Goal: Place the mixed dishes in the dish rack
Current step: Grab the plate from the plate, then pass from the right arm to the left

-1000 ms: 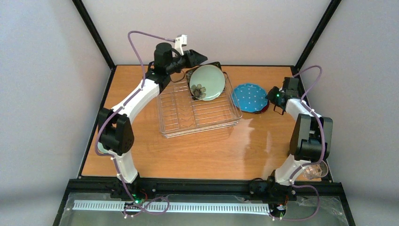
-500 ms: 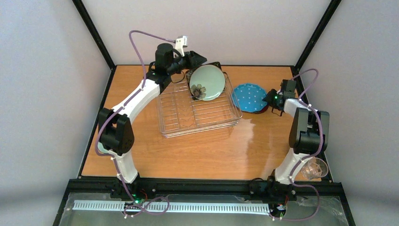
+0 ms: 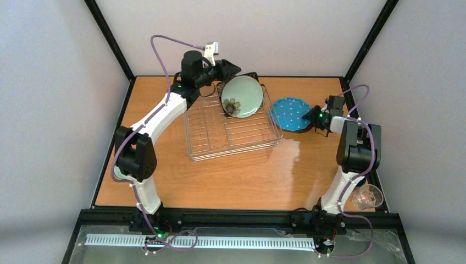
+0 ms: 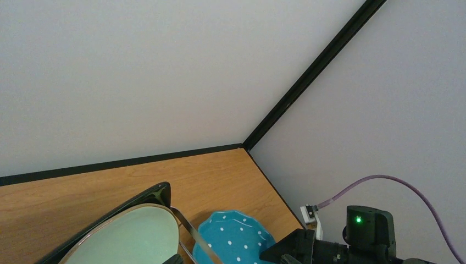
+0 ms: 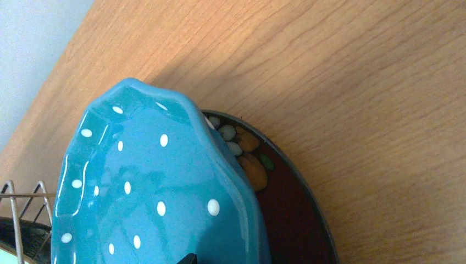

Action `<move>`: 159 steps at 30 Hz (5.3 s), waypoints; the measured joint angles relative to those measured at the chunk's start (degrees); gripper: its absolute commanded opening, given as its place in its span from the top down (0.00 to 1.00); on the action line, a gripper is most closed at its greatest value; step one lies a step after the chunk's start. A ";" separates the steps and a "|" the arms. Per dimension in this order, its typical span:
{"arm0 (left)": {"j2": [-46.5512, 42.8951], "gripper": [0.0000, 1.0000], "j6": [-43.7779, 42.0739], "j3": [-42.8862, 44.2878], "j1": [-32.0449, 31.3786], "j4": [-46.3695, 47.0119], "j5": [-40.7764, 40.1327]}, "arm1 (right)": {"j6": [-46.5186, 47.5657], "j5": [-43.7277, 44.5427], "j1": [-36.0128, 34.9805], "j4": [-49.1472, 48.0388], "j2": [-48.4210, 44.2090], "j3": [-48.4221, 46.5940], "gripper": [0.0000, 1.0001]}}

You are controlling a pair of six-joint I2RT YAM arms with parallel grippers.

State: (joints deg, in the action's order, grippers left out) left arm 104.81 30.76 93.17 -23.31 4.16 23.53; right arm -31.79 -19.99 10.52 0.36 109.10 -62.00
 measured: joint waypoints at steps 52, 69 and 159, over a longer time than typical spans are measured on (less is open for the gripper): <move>-0.31 0.00 -0.79 -2.49 -1.49 -1.31 2.36 | -3.61 -3.50 1.07 -0.85 -5.75 5.70 0.98; 0.39 0.00 -0.81 -2.16 -3.23 -4.52 9.09 | -3.13 -1.36 1.73 3.85 -16.09 5.68 0.98; 21.55 1.00 11.89 16.04 -8.68 -2.89 20.28 | -0.13 -8.66 -6.14 11.23 -30.73 3.04 0.84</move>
State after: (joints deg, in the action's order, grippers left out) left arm 126.37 42.65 109.21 -31.99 1.28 43.81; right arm -31.92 -28.64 4.38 11.60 78.37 -58.96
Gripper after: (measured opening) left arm 0.421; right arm 0.078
